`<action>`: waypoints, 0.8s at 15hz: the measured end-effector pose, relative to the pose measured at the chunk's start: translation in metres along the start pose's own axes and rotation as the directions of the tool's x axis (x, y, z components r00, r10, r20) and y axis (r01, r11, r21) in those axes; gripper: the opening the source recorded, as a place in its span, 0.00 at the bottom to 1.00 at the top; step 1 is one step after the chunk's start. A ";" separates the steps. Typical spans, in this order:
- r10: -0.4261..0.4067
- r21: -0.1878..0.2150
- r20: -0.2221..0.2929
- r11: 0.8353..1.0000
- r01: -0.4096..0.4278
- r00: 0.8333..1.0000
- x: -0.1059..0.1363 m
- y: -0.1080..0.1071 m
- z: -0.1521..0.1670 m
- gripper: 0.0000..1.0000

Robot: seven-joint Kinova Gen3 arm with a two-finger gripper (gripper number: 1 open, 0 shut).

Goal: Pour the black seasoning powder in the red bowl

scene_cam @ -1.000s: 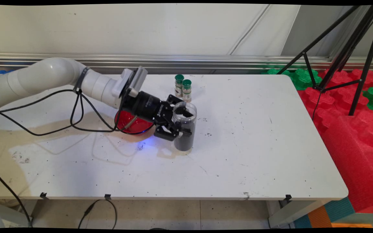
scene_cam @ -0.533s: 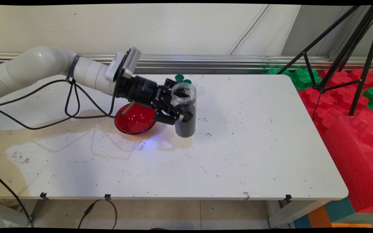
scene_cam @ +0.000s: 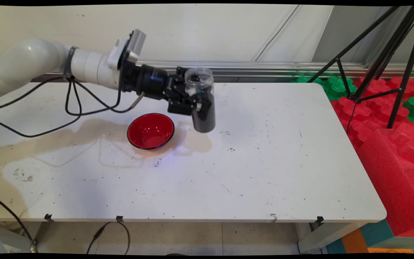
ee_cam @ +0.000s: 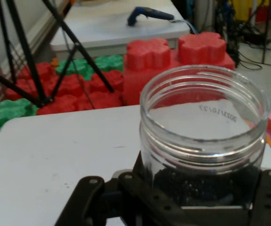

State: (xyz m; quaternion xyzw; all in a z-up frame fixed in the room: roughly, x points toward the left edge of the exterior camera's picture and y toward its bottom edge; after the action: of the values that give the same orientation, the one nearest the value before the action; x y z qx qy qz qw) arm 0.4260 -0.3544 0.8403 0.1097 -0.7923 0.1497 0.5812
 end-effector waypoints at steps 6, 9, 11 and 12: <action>-0.020 0.078 -0.024 0.997 0.022 0.999 0.012 -0.014 -0.022 0.00; -0.020 0.120 -0.031 0.993 0.024 0.999 0.015 -0.022 -0.035 0.00; -0.017 0.148 -0.033 0.989 0.022 0.999 0.015 -0.028 -0.044 0.00; -0.015 0.160 -0.033 0.987 0.020 0.999 0.015 -0.031 -0.048 0.00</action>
State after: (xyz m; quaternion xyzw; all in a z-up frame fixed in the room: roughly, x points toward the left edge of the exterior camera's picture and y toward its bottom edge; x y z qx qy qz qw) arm 0.4749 -0.3656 0.8718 0.1608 -0.7675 0.2095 0.5841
